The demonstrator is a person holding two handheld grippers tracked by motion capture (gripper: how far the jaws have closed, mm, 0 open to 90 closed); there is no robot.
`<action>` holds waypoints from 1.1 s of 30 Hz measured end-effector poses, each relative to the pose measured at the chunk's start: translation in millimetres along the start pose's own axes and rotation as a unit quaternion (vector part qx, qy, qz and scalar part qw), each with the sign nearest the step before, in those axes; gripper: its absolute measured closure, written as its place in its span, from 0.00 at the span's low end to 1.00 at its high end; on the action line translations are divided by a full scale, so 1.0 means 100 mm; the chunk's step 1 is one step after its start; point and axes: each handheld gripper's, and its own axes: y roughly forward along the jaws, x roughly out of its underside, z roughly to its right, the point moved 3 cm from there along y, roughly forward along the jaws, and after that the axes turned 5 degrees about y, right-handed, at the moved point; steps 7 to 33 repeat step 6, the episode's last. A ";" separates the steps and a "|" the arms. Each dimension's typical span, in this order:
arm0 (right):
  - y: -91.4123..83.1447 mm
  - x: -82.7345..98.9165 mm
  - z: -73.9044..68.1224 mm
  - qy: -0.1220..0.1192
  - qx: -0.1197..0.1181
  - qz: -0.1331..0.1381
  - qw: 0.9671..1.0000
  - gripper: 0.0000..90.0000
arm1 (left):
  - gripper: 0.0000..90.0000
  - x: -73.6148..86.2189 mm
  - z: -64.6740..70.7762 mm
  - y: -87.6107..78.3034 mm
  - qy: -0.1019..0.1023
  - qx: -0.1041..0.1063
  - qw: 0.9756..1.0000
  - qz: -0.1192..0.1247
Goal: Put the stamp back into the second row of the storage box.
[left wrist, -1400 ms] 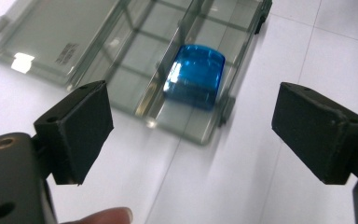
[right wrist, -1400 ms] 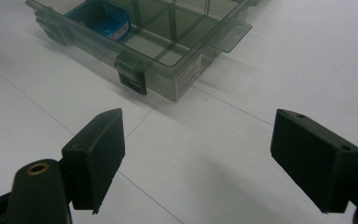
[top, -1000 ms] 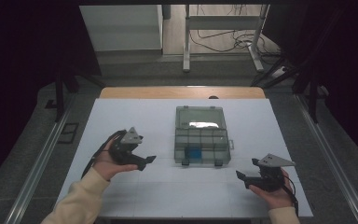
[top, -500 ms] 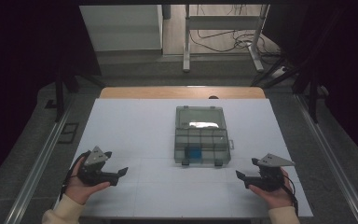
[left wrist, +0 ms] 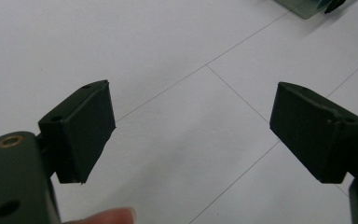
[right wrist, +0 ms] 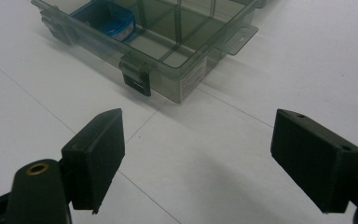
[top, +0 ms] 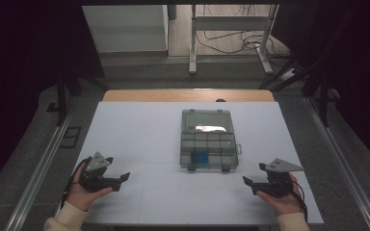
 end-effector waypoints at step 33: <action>-0.01 0.00 0.00 -0.001 0.000 0.002 1.000 0.19 | 0.16 0.01 -0.01 0.00 -0.001 -0.002 1.000 0.000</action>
